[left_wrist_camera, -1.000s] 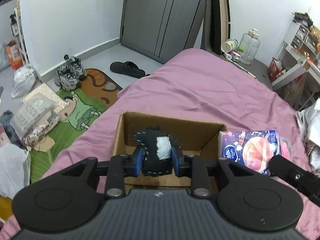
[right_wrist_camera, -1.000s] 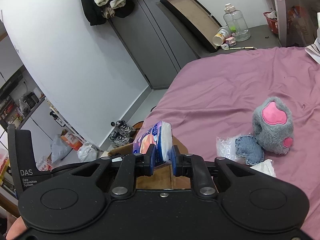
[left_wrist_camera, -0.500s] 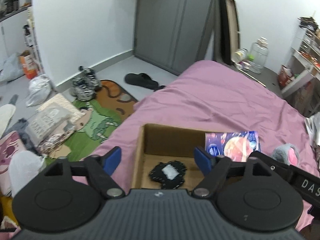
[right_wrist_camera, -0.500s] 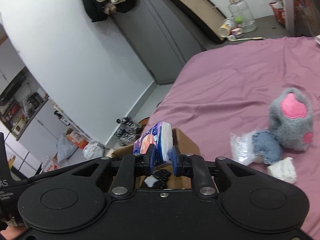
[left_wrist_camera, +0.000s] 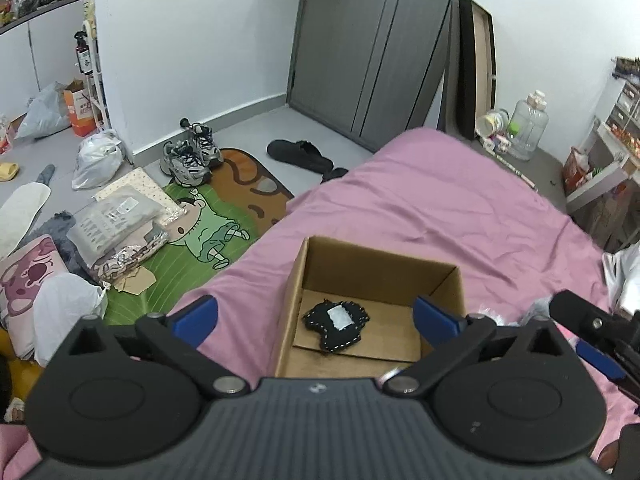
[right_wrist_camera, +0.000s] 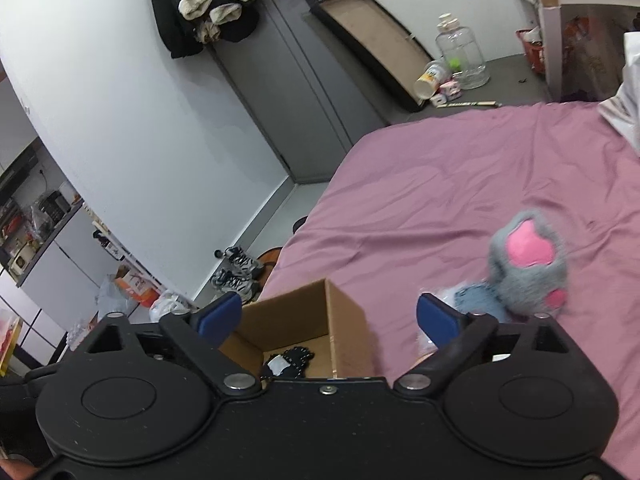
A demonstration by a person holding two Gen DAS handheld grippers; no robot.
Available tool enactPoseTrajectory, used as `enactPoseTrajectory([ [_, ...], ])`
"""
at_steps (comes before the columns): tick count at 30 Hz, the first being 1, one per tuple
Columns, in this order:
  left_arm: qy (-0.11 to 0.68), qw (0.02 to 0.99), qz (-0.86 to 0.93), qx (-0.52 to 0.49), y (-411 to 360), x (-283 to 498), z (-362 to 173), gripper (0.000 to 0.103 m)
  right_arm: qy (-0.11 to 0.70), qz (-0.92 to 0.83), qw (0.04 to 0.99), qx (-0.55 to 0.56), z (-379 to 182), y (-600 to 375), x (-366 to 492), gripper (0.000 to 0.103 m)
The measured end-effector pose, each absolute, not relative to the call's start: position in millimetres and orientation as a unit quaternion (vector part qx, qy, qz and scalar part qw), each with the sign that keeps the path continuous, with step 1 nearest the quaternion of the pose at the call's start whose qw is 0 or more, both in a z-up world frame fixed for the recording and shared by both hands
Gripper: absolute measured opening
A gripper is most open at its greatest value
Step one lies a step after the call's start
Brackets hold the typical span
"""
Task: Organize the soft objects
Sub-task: 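Open the left tool over the box while the right tool drops the tissue pack inside, then grasp the burger plush with the left tool while the right tool grasps the white tissue ball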
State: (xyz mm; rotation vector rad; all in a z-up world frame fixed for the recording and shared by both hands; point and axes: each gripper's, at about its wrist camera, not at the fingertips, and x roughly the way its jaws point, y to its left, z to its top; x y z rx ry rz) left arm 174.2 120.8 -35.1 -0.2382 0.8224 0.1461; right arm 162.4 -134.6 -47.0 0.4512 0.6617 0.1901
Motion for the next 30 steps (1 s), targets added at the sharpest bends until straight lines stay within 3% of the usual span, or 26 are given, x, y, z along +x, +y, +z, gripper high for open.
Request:
enactPoseTrajectory([
  [3,0.381,0.913,0.073,-0.129,119,167,-25,0.103,0.319,0.089,0.924,0.189,-36,-137,157,0.103],
  [8,0.356,0.923,0.077,-0.121,112,158,-10,0.103,0.310,0.097,0.932,0.158,-19,-146,148,0.103],
  [30,0.385,0.917,0.035,-0.100,52,138,9,0.103,0.343,0.147,0.925,0.067,7,-194,131,0.103],
])
